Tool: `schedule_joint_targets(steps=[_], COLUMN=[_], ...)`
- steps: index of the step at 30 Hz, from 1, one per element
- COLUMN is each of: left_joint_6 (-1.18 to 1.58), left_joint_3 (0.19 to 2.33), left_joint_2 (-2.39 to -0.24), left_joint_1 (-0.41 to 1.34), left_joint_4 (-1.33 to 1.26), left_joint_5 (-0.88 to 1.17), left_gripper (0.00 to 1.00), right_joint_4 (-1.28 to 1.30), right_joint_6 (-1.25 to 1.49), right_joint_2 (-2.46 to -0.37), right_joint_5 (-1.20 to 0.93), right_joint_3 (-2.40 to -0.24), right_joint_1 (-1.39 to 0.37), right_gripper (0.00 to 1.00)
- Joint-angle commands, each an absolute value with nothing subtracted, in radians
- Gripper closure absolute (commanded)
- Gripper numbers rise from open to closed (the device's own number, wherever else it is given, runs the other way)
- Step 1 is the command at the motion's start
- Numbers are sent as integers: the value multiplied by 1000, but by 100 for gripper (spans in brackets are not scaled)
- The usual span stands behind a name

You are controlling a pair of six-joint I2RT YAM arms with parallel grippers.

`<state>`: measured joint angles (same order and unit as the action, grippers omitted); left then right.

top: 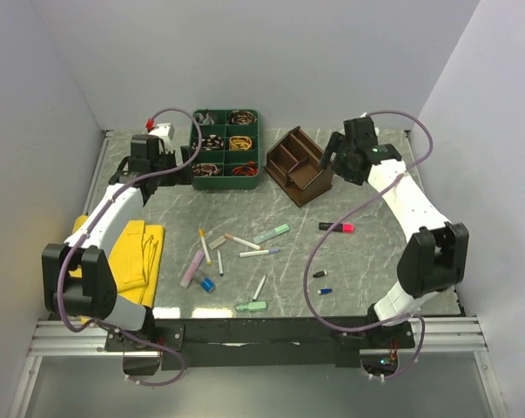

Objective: Sort the stationery into containers
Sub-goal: Move the storage box to the center of the board.

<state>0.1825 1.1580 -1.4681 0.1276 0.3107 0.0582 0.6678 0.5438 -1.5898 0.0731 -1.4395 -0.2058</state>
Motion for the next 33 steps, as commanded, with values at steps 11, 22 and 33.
schedule_joint_targets(steps=[11,22,33], left_joint_6=[198,209,213], left_joint_3=[1121,1080,1098], left_joint_2=[-1359,-1328,-1351], left_joint_1=[130,112,101], left_joint_4=[316,304,308], left_joint_5=[35,32,54], left_gripper=[1,1,1], right_joint_4=[695,739,677], right_joint_6=[678,672,543], right_joint_2=[-1802,-1859,-1947], right_joint_5=[219,308,305], right_joint_3=[-1614,-1622,-1695], right_joint_1=[-305,-304,-233], right_gripper=[26,43,59])
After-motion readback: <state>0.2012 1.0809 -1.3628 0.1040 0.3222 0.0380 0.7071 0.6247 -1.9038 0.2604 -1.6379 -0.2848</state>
